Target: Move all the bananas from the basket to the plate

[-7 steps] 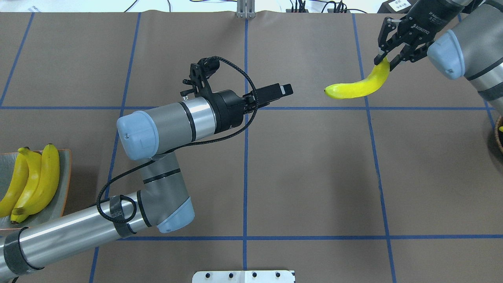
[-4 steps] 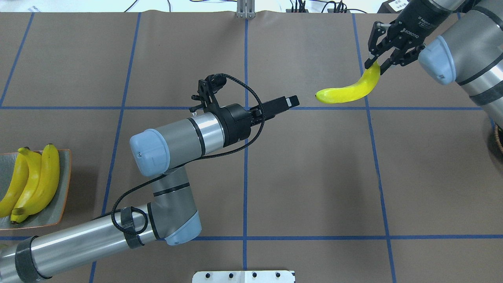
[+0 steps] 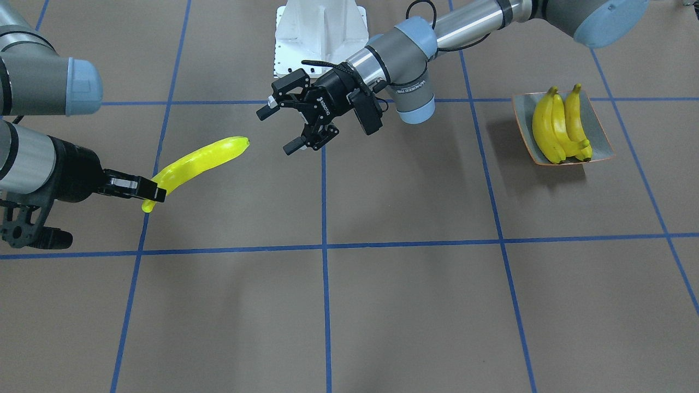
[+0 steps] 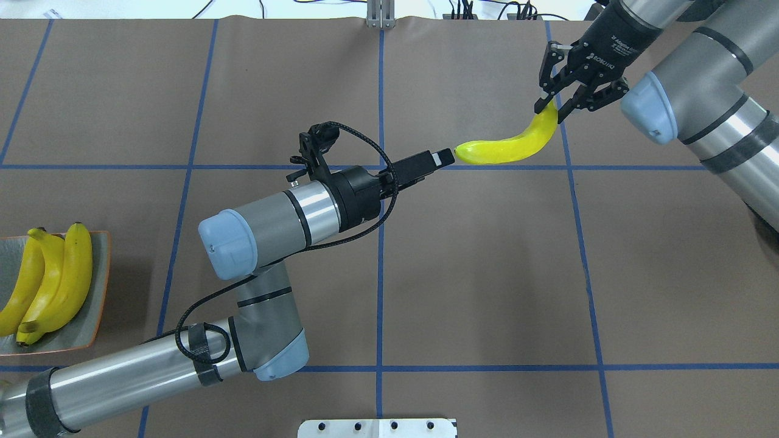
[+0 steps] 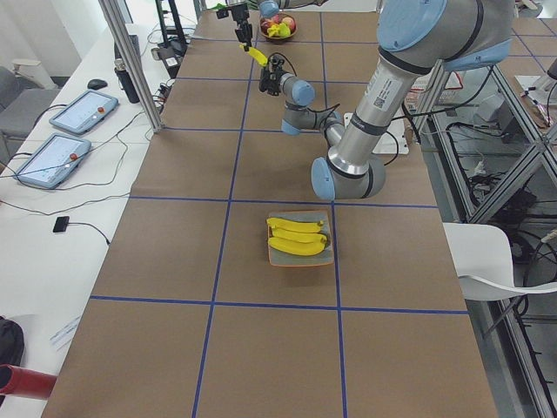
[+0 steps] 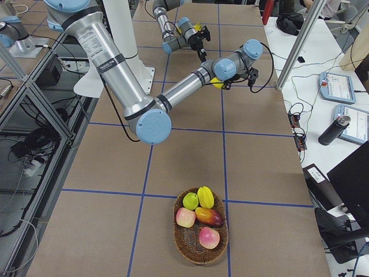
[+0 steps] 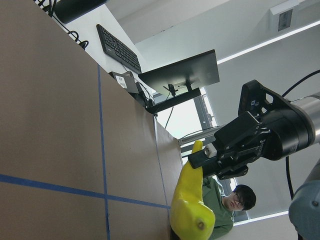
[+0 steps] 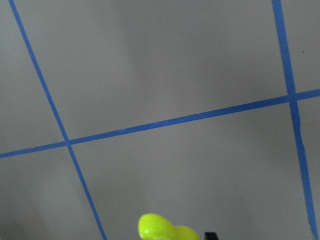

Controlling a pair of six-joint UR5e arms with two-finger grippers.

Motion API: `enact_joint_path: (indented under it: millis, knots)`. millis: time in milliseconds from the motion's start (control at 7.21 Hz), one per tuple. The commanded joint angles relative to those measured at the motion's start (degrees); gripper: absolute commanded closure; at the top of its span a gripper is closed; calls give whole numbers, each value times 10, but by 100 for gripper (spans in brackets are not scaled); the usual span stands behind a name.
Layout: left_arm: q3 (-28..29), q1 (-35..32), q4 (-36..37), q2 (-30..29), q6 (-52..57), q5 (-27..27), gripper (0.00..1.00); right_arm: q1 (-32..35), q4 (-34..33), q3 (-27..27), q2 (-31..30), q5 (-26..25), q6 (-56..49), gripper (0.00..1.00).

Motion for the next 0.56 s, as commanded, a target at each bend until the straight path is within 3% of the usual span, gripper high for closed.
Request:
enact_joint_path:
  millis: [0,416]
  knots:
    - [0,1,-3,0,-8,10,1,-7,2,-17,27,0,27,100]
    - [0,1,-3,0,-8,24,1,-16,2,-33,46,2,92,100]
